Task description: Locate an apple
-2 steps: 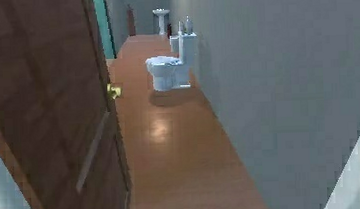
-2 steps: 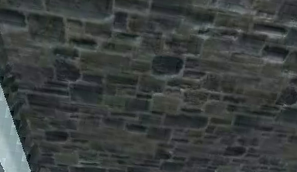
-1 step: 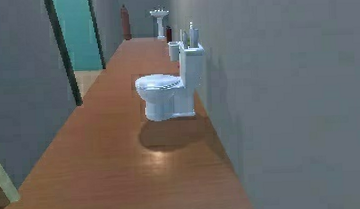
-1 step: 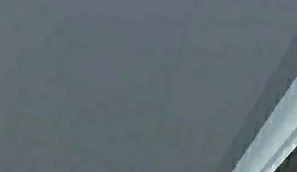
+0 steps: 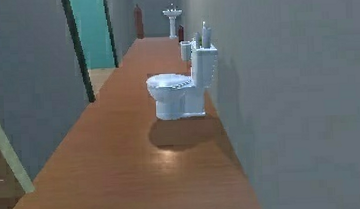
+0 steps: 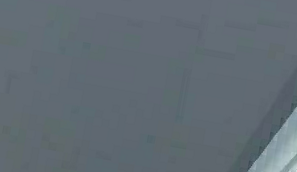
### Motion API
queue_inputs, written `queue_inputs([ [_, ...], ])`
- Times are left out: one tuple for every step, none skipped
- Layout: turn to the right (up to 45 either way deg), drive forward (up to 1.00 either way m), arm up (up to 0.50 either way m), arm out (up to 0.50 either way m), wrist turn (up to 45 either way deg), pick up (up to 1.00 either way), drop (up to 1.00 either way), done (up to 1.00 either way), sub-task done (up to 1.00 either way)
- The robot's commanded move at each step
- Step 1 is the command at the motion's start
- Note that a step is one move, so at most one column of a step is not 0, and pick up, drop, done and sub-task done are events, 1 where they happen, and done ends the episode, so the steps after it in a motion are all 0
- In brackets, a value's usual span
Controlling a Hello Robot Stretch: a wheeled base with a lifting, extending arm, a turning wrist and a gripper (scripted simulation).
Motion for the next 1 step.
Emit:
queue_inputs([
  [0.0, 0.45, 0.00, 0.00, 0.0, 0.00, 0.00, 0.00, 0.00],
])
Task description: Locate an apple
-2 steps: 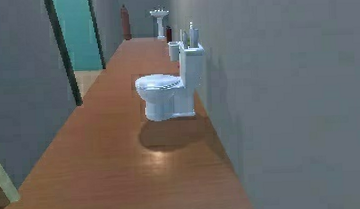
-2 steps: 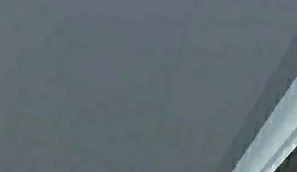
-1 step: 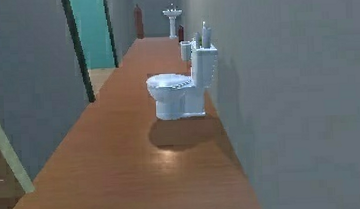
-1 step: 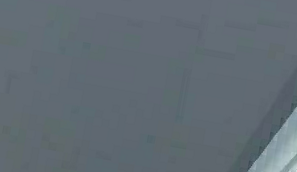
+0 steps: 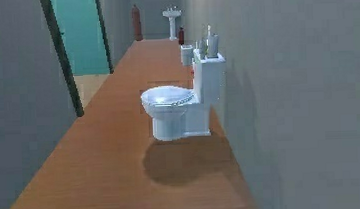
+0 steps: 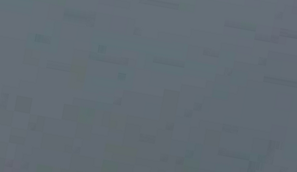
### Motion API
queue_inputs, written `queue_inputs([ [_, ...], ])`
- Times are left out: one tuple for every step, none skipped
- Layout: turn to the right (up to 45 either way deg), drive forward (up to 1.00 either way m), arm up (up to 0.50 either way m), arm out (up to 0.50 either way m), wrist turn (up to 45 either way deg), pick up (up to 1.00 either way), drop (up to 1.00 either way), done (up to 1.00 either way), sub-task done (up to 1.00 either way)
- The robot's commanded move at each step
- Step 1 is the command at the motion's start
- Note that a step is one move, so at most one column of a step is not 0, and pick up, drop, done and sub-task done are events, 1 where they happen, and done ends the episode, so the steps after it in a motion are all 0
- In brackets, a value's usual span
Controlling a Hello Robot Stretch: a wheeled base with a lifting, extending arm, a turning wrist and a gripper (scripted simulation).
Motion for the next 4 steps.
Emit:
queue_inputs([
  [-45.0, 0.00, 0.00, 0.00, 0.0, 0.00, 0.00, 0.00, 0.00],
  [-3.0, 0.00, 0.00, 0.00, 0.0, 0.00, 0.00, 0.00, 0.00],
  [0.0, 0.30, 0.00, 0.00, 0.0, 0.00, 0.00, 0.00, 0.00],
  [-42.0, 0.00, 0.00, 0.00, 0.0, 0.00, 0.00, 0.00, 0.00],
])
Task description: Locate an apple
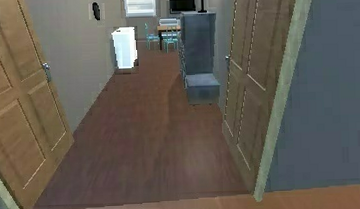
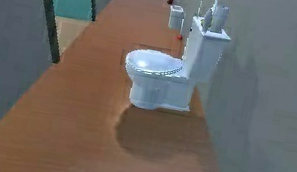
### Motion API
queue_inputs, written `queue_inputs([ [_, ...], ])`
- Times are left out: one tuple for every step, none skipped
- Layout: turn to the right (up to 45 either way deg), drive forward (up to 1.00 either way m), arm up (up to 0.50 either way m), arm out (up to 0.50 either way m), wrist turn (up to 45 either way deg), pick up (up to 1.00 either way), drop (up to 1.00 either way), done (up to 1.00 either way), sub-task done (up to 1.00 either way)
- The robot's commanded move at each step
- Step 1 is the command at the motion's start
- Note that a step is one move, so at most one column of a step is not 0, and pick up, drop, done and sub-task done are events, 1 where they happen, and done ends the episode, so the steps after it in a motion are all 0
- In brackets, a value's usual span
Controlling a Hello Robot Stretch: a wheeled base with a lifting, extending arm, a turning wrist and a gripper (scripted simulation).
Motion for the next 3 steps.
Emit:
queue_inputs([
  [0.0, 0.50, 0.00, 0.00, 0.0, 0.00, 0.00, 0.00, 0.00],
  [-9.0, 0.00, 0.00, 0.00, 0.0, 0.00, 0.00, 0.00, 0.00],
  [0.0, 1.00, 0.00, 0.00, 0.0, 0.00, 0.00, 0.00, 0.00],
])
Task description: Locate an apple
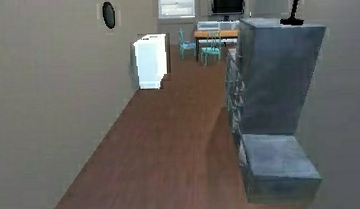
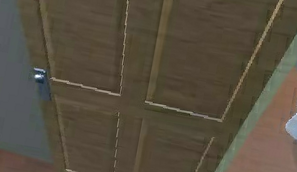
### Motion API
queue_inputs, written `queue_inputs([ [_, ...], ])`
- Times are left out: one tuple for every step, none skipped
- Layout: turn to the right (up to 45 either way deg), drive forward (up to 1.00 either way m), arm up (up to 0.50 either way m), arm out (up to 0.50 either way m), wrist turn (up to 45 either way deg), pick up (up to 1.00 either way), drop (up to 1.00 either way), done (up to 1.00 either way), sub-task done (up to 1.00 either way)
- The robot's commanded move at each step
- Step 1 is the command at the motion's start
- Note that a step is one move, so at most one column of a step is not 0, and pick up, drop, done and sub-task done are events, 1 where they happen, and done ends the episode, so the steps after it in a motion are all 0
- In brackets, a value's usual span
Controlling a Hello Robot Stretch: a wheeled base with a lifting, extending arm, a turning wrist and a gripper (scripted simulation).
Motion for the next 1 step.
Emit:
queue_inputs([
  [0.0, 0.85, 0.00, 0.00, 0.0, 0.00, 0.00, 0.00, 0.00],
])
